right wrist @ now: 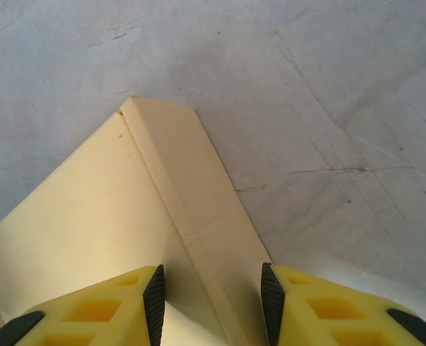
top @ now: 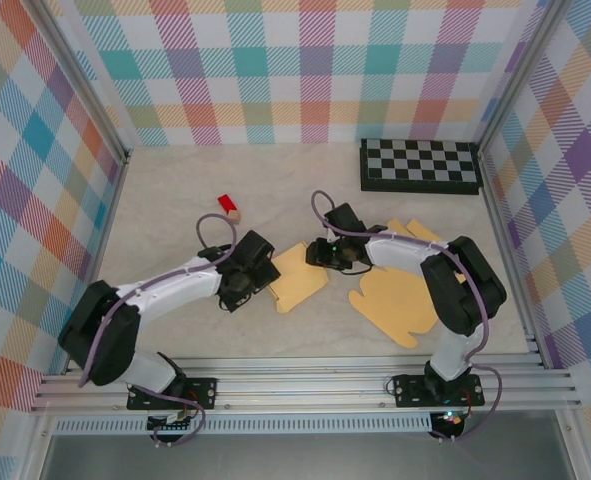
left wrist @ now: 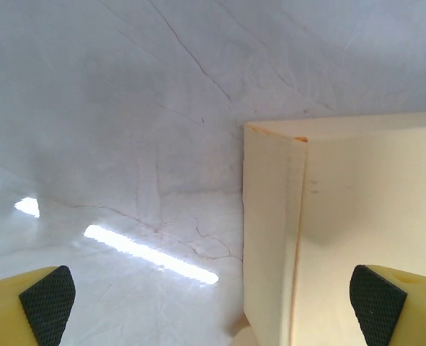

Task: Fold the paper box

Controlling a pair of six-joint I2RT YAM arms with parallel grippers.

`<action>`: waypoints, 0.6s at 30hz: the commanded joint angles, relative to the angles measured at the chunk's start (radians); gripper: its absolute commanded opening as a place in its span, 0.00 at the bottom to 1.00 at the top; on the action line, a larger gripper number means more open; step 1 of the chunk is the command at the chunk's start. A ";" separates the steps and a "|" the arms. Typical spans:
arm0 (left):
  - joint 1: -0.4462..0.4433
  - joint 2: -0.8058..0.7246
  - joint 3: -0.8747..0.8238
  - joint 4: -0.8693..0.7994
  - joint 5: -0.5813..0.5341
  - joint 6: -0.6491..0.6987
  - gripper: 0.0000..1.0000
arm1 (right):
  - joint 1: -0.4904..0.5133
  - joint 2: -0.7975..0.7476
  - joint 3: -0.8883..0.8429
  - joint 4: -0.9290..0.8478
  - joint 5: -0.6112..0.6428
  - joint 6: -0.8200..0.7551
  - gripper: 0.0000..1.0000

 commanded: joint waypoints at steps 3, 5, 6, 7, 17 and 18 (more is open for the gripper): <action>-0.026 -0.122 -0.101 0.118 0.080 -0.011 1.00 | 0.005 -0.062 -0.094 -0.052 0.029 0.123 0.38; -0.052 -0.116 -0.143 0.229 0.114 -0.022 1.00 | 0.016 -0.090 -0.122 -0.034 0.027 0.166 0.36; -0.066 -0.099 -0.147 0.269 0.118 -0.020 1.00 | 0.026 -0.103 -0.129 -0.035 0.033 0.180 0.36; -0.079 -0.076 -0.142 0.287 0.117 -0.018 1.00 | 0.036 -0.112 -0.134 -0.035 0.039 0.190 0.36; -0.132 0.046 -0.090 0.376 0.082 -0.053 0.99 | 0.083 -0.114 -0.134 -0.053 0.058 0.199 0.37; -0.139 0.053 -0.086 0.361 0.080 -0.068 0.98 | 0.084 -0.118 -0.136 -0.054 0.061 0.198 0.37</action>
